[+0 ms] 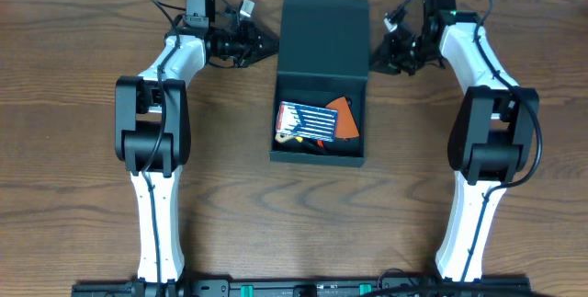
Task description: Pack container
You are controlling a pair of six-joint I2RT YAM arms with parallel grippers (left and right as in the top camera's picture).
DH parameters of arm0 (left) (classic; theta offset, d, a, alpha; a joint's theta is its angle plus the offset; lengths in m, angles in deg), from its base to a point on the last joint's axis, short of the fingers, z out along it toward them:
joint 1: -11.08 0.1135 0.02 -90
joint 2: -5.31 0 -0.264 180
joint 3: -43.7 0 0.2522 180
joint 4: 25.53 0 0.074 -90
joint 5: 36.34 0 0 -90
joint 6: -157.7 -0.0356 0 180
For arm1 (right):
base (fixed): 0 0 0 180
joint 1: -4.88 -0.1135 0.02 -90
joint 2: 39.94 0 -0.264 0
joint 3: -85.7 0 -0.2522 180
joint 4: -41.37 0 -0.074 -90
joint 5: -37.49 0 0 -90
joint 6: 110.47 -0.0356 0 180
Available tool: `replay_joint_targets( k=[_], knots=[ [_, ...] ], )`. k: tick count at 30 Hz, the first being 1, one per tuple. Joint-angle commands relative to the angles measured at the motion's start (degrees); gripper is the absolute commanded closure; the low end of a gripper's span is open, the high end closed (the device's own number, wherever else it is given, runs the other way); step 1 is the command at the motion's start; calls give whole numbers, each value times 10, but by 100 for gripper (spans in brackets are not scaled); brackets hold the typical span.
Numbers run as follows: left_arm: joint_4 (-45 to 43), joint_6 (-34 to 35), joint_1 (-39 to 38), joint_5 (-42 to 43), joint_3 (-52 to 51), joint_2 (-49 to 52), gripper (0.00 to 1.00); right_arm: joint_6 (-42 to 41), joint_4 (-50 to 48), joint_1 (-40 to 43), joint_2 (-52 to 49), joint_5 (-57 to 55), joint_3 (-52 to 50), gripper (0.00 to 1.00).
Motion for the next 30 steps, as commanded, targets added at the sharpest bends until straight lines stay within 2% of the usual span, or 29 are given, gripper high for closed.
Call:
replay_joint_targets(
  k=[1,13,24,30],
  knots=[
    [2,-10,-7,17,7,-32,95,23,10,-1,-5,8,36,99],
    [10,-31,-7,-2,7,-68,95,34,26,-4,-5,6,52,99],
    [134,-139,-8,-54,7,-100,94,47,42,-12,-5,6,54,99],
    [146,-152,-8,-70,7,-120,94,75,85,-14,-5,-1,88,99]
  ],
)
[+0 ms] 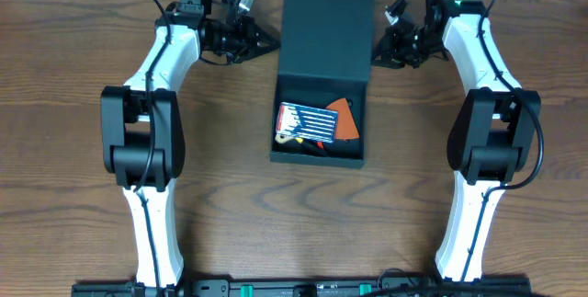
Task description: Pack container
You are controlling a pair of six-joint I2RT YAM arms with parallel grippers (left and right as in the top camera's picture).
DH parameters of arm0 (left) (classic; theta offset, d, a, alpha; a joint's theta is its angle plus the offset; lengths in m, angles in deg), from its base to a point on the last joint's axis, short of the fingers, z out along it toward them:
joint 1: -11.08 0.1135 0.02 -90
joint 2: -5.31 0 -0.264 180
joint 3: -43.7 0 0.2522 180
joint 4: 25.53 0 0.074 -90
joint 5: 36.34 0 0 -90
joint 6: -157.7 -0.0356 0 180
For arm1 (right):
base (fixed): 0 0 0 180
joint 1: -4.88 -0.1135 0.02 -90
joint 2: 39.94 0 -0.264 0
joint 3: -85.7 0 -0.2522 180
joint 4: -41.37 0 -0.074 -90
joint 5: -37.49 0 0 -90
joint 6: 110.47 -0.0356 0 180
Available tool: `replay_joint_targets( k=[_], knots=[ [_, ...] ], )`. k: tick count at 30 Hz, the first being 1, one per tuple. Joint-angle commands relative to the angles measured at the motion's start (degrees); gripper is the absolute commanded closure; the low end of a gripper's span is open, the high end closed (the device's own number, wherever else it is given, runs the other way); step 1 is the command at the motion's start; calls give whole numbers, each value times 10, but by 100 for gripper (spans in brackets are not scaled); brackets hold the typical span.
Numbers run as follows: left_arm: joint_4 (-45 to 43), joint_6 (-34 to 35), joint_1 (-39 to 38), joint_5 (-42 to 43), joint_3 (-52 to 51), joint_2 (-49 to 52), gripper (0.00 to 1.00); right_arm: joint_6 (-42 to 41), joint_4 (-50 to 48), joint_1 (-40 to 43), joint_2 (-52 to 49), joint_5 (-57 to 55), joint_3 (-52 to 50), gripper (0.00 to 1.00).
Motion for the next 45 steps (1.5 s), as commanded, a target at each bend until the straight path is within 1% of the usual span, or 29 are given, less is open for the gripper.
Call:
replay_joint_targets(
  k=[1,9,14,16,19,23,30,35,41,45],
  knots=[
    [3,-26,-3,-9,7,-28,95,29,14,-10,-4,15,37,99],
    [22,-40,-7,-22,7,-28,95,37,43,-14,-4,-5,65,99],
    [60,-56,-1,-87,7,-27,94,36,52,-14,-4,-56,65,99],
    [75,-61,2,-98,7,-25,95,36,52,-14,-4,-69,64,99],
    [88,-61,8,-99,7,-15,94,32,48,-14,-4,-75,64,99],
    [90,-47,15,-99,7,7,94,5,36,-14,-7,-99,59,99],
    [83,-42,19,-72,7,52,94,-16,28,-14,-42,-87,59,99],
    [46,-6,19,-43,7,75,95,-24,14,-14,-71,-42,59,99],
    [-36,76,19,10,7,101,94,-29,-9,-14,-93,10,59,99],
    [-73,106,19,31,7,109,95,-29,-26,-14,-95,40,59,99]
  ],
)
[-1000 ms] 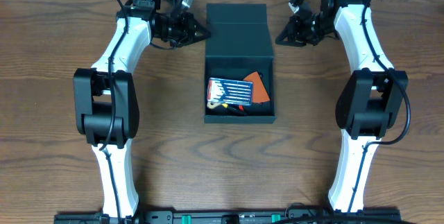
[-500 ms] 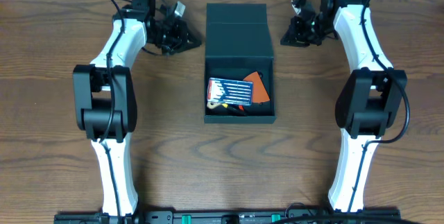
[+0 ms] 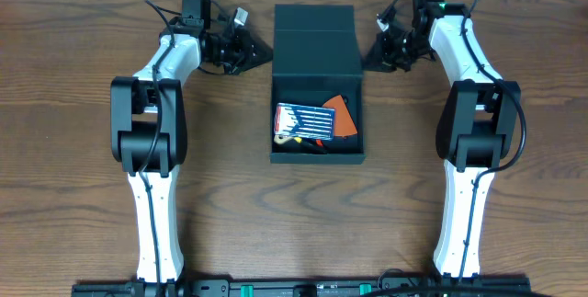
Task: Pack container
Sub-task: 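Tip the upright lid over the box with both grippers and release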
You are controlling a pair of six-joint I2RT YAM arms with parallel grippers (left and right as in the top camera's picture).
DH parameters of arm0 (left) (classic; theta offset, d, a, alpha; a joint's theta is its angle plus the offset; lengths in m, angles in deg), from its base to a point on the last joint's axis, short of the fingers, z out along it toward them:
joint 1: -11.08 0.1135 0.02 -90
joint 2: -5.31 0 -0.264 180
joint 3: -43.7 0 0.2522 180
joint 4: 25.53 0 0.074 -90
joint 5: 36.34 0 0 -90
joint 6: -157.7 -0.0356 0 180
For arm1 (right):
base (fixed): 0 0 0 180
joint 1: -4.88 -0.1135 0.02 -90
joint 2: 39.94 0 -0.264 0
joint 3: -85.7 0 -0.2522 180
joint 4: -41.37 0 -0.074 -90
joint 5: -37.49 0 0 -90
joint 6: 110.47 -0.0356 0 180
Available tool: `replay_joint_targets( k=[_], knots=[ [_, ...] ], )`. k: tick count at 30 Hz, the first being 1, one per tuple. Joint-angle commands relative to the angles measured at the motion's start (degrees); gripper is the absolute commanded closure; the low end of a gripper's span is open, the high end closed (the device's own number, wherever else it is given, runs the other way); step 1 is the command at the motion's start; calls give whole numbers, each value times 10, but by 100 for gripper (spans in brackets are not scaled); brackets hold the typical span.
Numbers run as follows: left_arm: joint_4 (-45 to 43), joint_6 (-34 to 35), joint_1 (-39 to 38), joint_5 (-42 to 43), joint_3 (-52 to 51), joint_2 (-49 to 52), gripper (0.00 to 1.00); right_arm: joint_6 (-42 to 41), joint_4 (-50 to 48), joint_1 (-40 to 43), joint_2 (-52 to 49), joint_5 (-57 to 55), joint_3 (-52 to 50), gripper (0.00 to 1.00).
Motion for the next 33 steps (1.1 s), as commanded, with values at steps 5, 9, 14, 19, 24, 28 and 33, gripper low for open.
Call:
replay_joint_targets(
  k=[5,9,14,19,24,28,33],
  knots=[
    [-25,58,-2,49,7,15,94,-7,-25,-5,-6,88,7,99],
    [-25,58,-2,52,7,15,94,-7,-27,-8,-6,88,7,99],
    [-25,58,-2,52,7,15,94,-7,-27,-11,-6,91,7,99],
    [-26,56,-2,69,7,15,94,4,-38,-12,-6,124,7,99],
    [-26,54,-2,75,8,13,95,23,-39,-12,-6,158,7,99],
    [-25,54,-3,88,18,7,95,23,-34,-12,-6,161,7,99],
    [-25,43,-9,88,27,-17,94,45,-16,-12,-3,172,7,99]
  ],
)
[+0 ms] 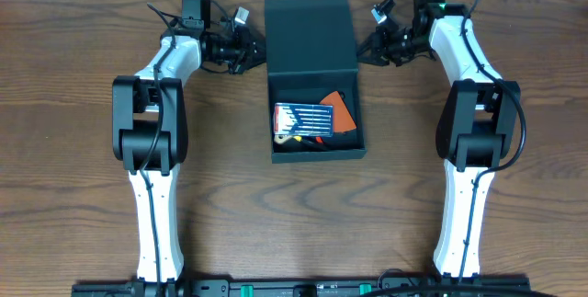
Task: Pack container
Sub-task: 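Tip the upright lid over the box with both grippers and release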
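A dark box (317,154) stands open in the middle of the table, holding a blue striped packet (303,120), an orange piece (341,113) and small yellow and red bits at the front left. Its hinged lid (310,35) is behind it, raised and skewed a little to the left. My left gripper (256,50) tapers to a point on the lid's left edge. On the lid's right edge my right gripper (364,49) does the same. Both look shut on the lid.
The wooden table (83,196) spreads around the box. Both arms reach in from the front edge along the left and right sides, with loose cables at each wrist near the far edge.
The lid has shifted left and now looks longer from above. Both grippers have moved left with it, and the box's back end is skewed left.
At first the lid lay back behind the box with a gripper at each side edge. Then it looked larger and reached the far edge, then shorter with a crease across it. Now it stands skewed left, both grippers still on its edges.
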You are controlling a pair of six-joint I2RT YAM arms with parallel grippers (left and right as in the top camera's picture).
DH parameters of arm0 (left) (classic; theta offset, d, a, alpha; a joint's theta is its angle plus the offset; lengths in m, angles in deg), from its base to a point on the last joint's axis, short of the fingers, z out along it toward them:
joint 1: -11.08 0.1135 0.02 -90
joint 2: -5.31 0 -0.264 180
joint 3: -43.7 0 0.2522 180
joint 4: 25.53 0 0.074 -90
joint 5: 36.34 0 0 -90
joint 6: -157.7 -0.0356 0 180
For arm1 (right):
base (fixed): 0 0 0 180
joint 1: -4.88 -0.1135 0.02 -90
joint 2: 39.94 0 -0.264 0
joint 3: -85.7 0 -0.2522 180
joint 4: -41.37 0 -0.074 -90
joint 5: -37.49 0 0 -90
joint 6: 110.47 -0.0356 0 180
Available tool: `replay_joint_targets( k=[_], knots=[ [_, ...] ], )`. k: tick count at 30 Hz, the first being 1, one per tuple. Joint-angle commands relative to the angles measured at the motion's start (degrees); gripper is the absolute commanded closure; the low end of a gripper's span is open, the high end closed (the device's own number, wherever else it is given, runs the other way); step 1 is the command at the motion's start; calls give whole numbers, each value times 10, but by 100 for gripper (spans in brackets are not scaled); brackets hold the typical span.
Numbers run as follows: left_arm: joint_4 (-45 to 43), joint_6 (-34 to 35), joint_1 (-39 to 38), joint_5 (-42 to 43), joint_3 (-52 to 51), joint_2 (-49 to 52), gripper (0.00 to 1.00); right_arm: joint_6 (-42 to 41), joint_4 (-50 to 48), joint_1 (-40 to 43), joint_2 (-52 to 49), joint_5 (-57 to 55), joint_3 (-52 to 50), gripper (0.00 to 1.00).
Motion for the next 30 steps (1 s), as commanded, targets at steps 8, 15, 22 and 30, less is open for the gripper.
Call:
replay_joint_targets(
  k=[8,15,22,30],
  knots=[
    [6,-22,-25,14,37,-62,95,41,12,-13,16,57,7,99],
    [30,-44,-35,10,37,-88,94,51,27,-13,36,57,11,99],
    [162,-155,-35,-57,37,-123,95,60,33,-13,64,52,15,99],
    [255,-229,-42,-90,37,-159,94,60,56,-12,92,26,15,99]
  ],
)
